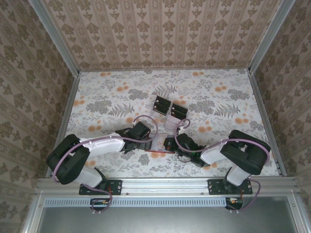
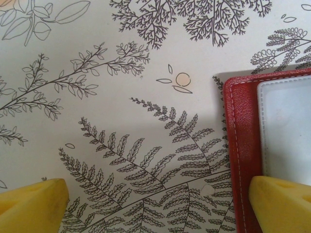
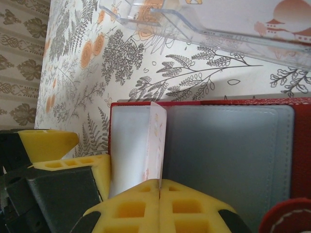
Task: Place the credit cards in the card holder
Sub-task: Insert the credit card into the card slot.
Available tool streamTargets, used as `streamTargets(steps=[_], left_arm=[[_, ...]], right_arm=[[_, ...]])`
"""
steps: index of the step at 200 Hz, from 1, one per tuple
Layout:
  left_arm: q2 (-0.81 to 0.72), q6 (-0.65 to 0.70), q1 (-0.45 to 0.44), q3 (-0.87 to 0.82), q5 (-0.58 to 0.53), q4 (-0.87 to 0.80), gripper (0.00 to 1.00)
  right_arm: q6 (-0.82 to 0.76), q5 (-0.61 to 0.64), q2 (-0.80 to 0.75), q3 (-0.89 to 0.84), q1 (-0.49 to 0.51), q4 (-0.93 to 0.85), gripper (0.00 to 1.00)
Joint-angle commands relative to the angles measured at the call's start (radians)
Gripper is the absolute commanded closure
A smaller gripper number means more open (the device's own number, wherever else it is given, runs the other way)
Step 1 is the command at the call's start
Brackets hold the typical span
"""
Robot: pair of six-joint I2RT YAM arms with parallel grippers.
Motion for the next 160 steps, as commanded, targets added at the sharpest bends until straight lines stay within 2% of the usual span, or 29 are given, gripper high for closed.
streamTargets(steps=[1, 160], left_arm=[[0.001, -0.009, -0.011, -0.025, -0.001, -0.051, 0.0], [0.005, -0.007, -0.011, -0.026, -0.001, -0.048, 0.0]], right_arm=[[0.014, -0.02, -0.002, -0.026, 0.009, -0.086, 1.0], [0.02, -0.083, 0.087, 0.029, 0.008, -0.096, 1.0]])
